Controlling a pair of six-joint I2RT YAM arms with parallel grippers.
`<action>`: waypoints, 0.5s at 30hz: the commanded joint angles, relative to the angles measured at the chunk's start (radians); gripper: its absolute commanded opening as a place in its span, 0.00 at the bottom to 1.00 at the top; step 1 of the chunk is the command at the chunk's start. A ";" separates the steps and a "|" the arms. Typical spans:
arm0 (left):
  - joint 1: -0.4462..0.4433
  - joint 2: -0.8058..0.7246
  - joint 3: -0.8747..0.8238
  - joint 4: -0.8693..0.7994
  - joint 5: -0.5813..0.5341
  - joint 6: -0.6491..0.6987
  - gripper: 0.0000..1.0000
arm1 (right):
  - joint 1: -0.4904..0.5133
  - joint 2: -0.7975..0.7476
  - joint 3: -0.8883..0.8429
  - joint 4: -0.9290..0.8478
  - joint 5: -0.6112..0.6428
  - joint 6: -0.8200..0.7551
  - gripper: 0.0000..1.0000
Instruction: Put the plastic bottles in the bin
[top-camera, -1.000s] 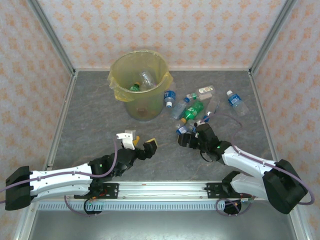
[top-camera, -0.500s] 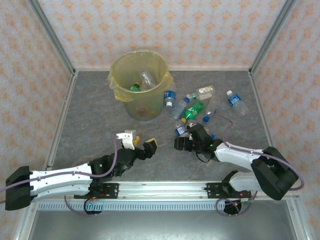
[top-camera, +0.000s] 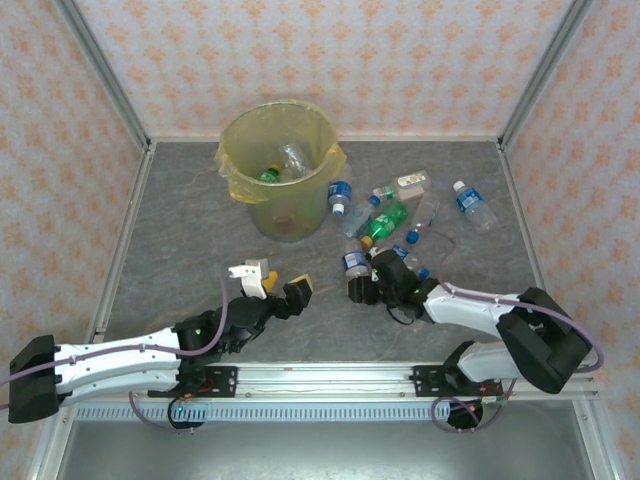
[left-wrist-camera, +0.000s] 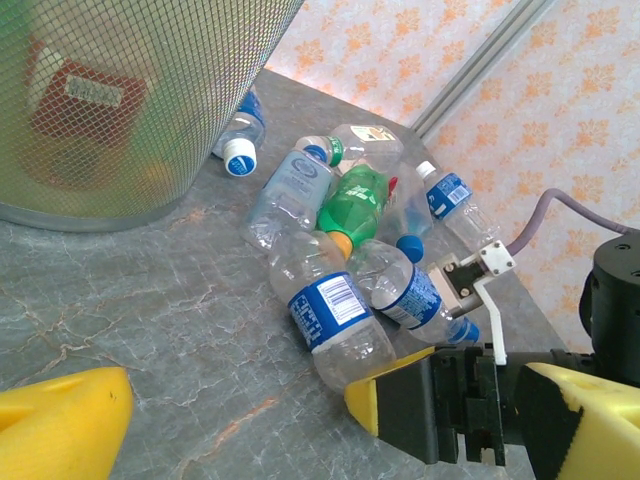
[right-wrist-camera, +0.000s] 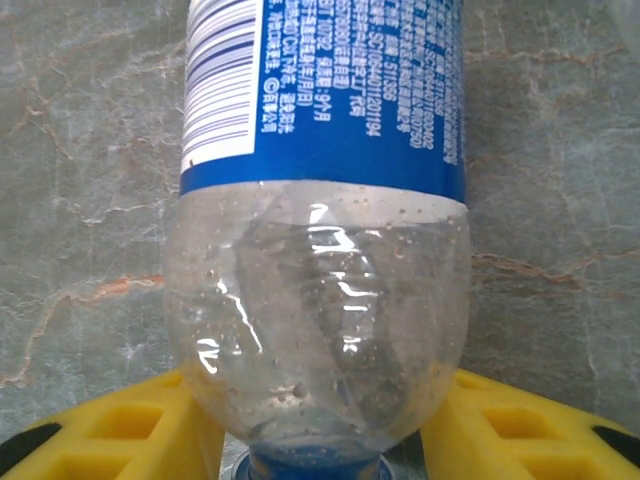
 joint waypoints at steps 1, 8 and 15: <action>-0.004 -0.011 0.005 -0.005 -0.016 -0.012 0.99 | 0.009 -0.058 0.010 0.015 0.029 -0.013 0.44; -0.004 -0.023 0.013 0.024 -0.007 -0.033 0.99 | 0.010 -0.165 -0.005 -0.004 0.035 -0.015 0.39; 0.010 -0.036 0.019 0.156 0.061 -0.069 0.98 | 0.018 -0.314 -0.024 -0.020 0.055 -0.021 0.38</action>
